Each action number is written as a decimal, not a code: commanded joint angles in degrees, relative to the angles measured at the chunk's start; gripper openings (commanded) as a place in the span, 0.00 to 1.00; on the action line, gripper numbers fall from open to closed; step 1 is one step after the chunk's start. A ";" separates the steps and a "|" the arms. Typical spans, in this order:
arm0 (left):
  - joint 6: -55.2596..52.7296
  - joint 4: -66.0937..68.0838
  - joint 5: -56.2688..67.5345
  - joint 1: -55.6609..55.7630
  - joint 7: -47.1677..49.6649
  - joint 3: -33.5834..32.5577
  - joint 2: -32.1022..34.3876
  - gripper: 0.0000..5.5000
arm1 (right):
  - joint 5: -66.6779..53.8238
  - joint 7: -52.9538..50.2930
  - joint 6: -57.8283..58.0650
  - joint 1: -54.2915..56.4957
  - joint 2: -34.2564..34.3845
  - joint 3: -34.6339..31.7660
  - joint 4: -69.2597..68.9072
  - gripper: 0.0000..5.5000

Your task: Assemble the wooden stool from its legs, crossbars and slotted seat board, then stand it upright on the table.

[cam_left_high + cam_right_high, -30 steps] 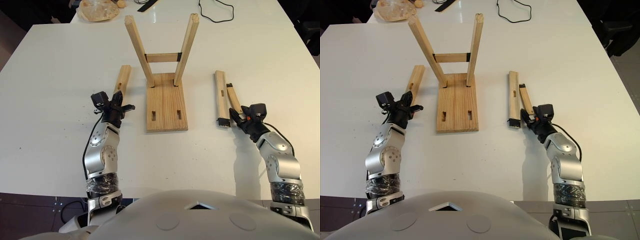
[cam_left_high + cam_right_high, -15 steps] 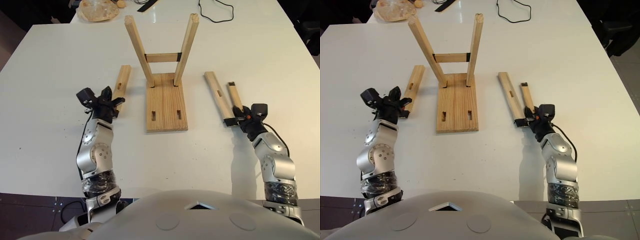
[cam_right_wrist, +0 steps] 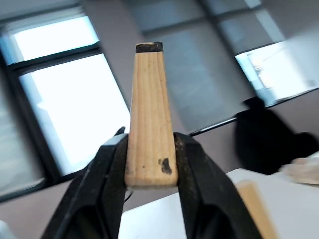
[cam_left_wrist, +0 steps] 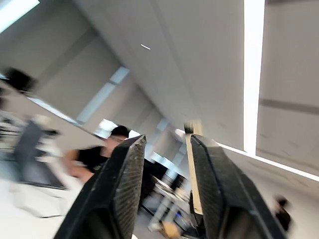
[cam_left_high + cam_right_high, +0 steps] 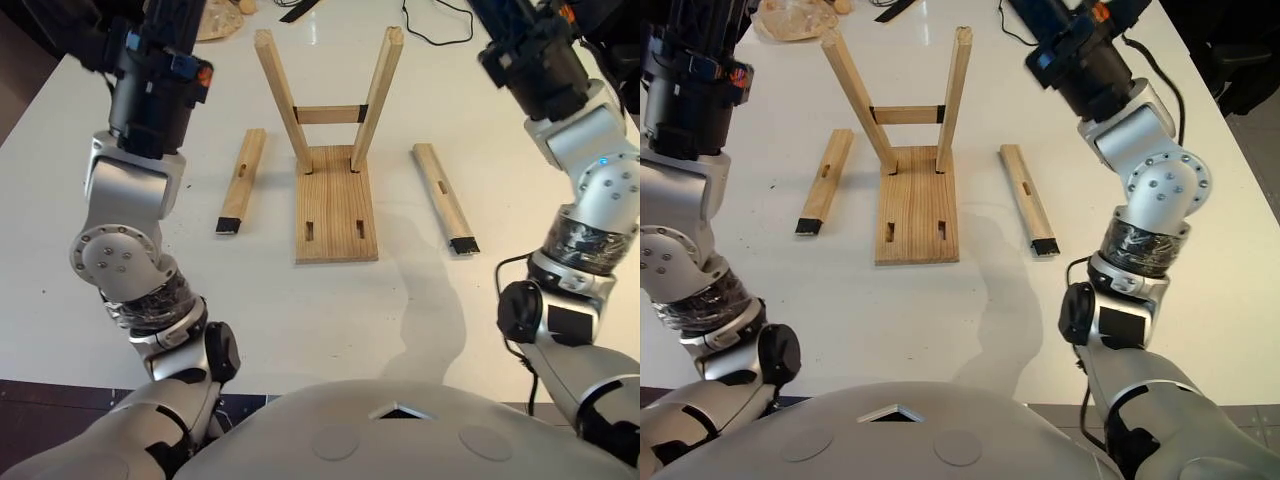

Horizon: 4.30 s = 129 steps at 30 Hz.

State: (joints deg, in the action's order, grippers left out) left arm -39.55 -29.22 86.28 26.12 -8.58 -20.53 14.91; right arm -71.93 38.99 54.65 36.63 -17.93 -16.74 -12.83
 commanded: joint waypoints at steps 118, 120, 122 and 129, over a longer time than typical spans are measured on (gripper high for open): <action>35.16 55.15 -66.85 -2.04 -64.28 18.98 25.56 0.24 | 55.80 -8.37 -38.72 -8.93 0.93 13.57 37.12 0.42; 34.48 51.96 -66.57 -4.15 -64.92 18.88 26.90 0.24 | 55.94 -8.33 -38.66 -8.93 1.08 13.60 37.48 0.42; 33.12 48.08 -65.52 -7.21 -65.03 18.17 28.18 0.24 | 56.22 -7.95 -38.67 -8.68 1.40 14.14 37.83 0.42; 25.93 33.97 -60.76 -14.82 -65.51 16.68 31.69 0.24 | 56.47 -8.15 -38.37 -10.24 2.09 13.77 37.04 0.42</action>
State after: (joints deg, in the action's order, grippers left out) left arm -10.53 7.83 25.26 13.37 -72.80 -4.97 44.95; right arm -15.68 31.20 16.01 27.63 -15.99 -2.49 24.88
